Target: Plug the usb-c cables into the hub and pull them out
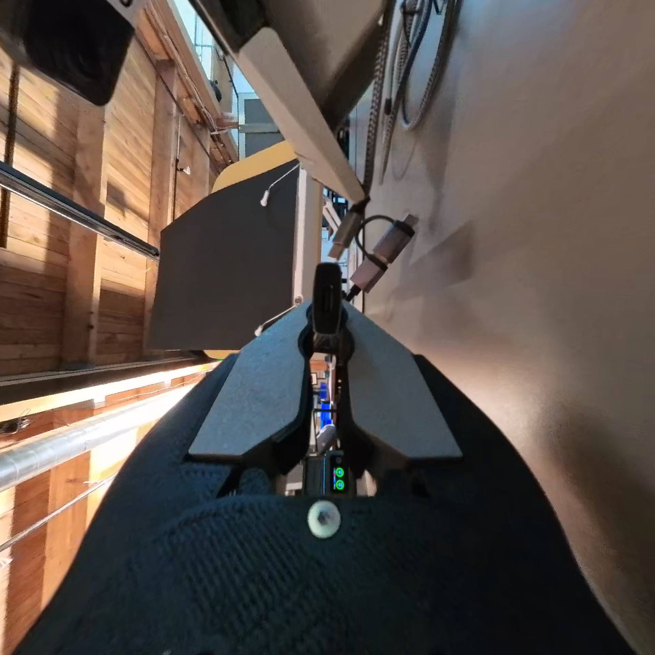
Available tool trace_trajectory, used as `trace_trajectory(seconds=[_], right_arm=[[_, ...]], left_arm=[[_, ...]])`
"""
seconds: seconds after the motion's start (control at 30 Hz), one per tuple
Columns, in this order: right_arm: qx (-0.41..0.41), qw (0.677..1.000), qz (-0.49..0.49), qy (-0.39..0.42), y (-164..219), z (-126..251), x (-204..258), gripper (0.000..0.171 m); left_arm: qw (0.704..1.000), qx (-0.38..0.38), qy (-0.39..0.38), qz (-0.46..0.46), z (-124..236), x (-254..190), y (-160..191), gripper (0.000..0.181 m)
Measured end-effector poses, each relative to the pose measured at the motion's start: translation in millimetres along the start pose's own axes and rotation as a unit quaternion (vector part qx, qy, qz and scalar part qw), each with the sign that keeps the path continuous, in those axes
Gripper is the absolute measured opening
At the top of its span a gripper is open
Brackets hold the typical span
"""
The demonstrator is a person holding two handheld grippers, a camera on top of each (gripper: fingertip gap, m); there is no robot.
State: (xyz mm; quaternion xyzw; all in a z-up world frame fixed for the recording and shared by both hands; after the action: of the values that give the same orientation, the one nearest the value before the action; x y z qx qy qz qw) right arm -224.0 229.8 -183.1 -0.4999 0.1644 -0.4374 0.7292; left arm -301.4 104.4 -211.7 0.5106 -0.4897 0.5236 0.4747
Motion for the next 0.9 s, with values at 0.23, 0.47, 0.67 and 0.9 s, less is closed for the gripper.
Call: trace_trajectory(seconds=[0.23,0.47,0.67,0.9], right_arm=[[-0.004,0.997,-0.067,-0.03,0,4,-6,0.001],[0.002,0.996,-0.076,-0.035,0,7,-4,0.002],[0.011,0.998,-0.064,-0.024,1,7,-4,0.002],[0.016,0.998,-0.055,-0.025,2,4,-2,0.002]], left_arm=[[0.999,-0.019,-0.012,-0.023,2,2,-10,0.007],[0.997,-0.027,-0.007,-0.078,-2,-6,-20,0.007],[0.997,-0.025,-0.015,-0.078,-1,-3,-20,0.008],[0.996,-0.032,-0.012,-0.077,1,-3,-21,0.007]])
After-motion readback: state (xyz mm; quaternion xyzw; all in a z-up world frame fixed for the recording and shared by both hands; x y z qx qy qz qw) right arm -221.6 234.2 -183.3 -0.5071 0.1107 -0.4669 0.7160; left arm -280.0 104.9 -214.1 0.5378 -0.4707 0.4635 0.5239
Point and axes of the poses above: each gripper's, where its closed fingertips meet, z back along the fingers, y out of its underside, x = y × z across the jaws, the point moved 8 cm from there along z, back along the fingers, and after that the axes turned 8 degrees about -x, right-handed, at the moved point
